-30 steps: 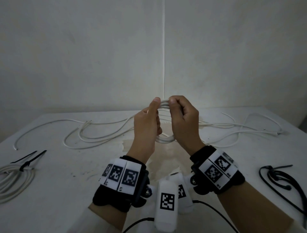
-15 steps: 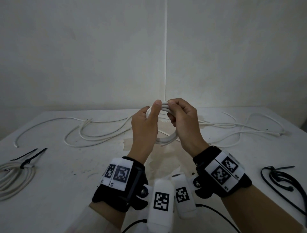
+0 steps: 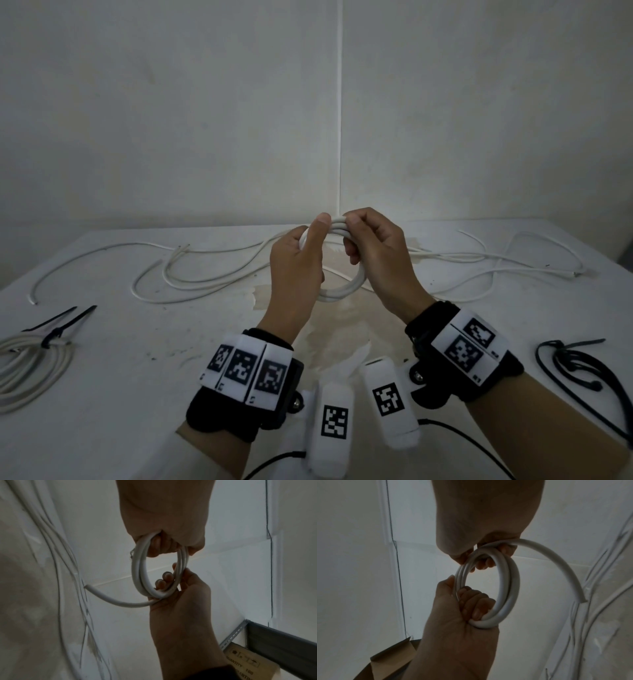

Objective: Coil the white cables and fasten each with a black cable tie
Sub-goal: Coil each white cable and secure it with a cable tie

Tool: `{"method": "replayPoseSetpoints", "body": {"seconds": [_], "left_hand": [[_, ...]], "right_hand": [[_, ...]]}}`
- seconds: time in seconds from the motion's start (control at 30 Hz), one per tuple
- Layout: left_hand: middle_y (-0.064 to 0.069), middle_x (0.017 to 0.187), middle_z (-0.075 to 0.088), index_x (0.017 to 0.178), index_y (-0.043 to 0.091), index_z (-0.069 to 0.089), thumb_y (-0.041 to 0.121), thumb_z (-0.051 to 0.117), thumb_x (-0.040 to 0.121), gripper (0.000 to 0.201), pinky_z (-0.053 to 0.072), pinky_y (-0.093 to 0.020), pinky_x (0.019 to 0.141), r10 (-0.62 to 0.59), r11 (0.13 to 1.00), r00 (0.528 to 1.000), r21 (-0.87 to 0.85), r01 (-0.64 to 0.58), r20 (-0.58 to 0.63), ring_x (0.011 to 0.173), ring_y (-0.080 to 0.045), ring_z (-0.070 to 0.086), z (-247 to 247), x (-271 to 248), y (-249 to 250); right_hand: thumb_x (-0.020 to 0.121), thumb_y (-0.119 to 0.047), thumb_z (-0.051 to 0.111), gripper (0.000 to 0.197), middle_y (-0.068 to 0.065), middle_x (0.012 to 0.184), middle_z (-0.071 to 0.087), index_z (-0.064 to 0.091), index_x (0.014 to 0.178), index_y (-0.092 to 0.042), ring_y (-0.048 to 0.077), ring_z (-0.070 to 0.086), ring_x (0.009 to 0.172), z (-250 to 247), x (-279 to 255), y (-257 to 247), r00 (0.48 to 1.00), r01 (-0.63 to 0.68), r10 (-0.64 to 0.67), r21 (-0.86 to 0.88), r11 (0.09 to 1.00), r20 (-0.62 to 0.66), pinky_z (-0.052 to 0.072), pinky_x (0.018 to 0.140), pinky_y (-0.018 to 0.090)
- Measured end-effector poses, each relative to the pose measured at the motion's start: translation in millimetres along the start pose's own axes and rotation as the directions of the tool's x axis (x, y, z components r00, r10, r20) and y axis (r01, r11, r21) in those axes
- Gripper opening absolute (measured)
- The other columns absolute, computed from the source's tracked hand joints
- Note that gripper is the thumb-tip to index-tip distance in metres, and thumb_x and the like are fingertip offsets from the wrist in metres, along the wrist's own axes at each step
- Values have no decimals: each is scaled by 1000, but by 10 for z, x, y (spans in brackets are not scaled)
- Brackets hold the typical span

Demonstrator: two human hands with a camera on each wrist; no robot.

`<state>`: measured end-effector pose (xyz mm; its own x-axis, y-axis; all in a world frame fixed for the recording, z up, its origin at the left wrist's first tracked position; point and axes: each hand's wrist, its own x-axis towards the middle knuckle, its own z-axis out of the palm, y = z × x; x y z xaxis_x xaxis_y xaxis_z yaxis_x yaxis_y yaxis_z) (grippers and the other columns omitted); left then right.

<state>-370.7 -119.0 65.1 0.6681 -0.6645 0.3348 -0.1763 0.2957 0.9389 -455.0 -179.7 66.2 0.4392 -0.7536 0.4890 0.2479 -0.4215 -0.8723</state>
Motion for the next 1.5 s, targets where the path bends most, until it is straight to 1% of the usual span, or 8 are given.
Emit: {"method": "replayPoseSetpoints", "body": {"seconds": [0.2, 0.47, 0.67, 0.83, 0.97, 1.17, 1.37, 1.5], "left_hand": [[10, 41, 30, 52, 18, 37, 28, 52, 92, 44, 28, -25, 44, -14, 998, 1000, -54, 14, 2, 38, -7, 27, 3, -5, 43], [11, 39, 28, 53, 16, 35, 25, 45, 96, 44, 27, -18, 38, -83, 979, 996, -184, 89, 41, 35, -5, 25, -11, -61, 110], [11, 38, 26, 50, 20, 34, 27, 48, 94, 47, 24, -17, 35, -181, 935, 983, -312, 168, -15, 33, -4, 22, -28, -50, 156], [10, 39, 21, 52, 19, 27, 27, 48, 94, 47, 18, -17, 34, -211, 908, 977, -375, 189, -18, 34, -5, 16, -101, -22, 183], [10, 39, 22, 52, 20, 28, 27, 48, 93, 47, 18, -18, 35, -199, 915, 980, -363, 178, -21, 34, -6, 17, -118, -12, 198], [10, 39, 23, 50, 20, 31, 26, 49, 93, 48, 21, -16, 34, -191, 922, 981, -347, 171, -24, 33, -5, 18, -133, -1, 206], [10, 39, 22, 50, 20, 28, 26, 48, 94, 48, 19, -17, 34, -197, 916, 980, -355, 187, 6, 33, -6, 17, -77, -30, 221], [9, 39, 23, 48, 21, 30, 26, 49, 93, 49, 22, -17, 34, -190, 929, 982, -324, 180, 1, 33, -6, 19, -88, -10, 210]], "right_hand": [[99, -24, 37, 33, 0, 54, 41, 50, 73, -9, 10, 43, 45, -1, -14, 3, 999, -48, 47, 40, 998, 13, 40, 49, 22], [98, -25, 37, 32, -15, 44, 34, 44, 71, -11, 2, 29, 43, 28, 29, -18, 1000, 11, -11, 23, 1000, 23, 27, 43, 19], [100, -27, 32, 39, -4, 57, 39, 53, 81, 0, 5, 36, 51, 39, 41, -35, 997, 34, -27, -111, 993, 71, 33, 52, 18], [100, -20, 33, 32, -1, 73, 47, 57, 83, -6, -1, 42, 63, -102, 81, 15, 988, 49, -17, -209, 977, 151, 35, 63, 9], [97, -17, 42, 29, -5, 80, 45, 52, 76, -36, 1, 44, 70, -149, 131, 51, 982, 136, -71, -390, 911, 176, 35, 66, 7], [95, -21, 46, 35, -20, 50, 53, 50, 62, -32, -1, 46, 50, -208, 136, 8, 986, 132, -77, -415, 900, 147, 34, 54, 12], [95, -11, 47, 22, 8, 69, 61, 61, 78, -10, 17, 56, 60, -219, 147, -22, 987, 60, 1, -375, 925, 160, 50, 62, 27], [94, -7, 46, 26, 5, 66, 59, 58, 73, -14, 9, 57, 55, -206, 122, -73, 996, -9, 29, -222, 975, 85, 51, 59, 20]]}}
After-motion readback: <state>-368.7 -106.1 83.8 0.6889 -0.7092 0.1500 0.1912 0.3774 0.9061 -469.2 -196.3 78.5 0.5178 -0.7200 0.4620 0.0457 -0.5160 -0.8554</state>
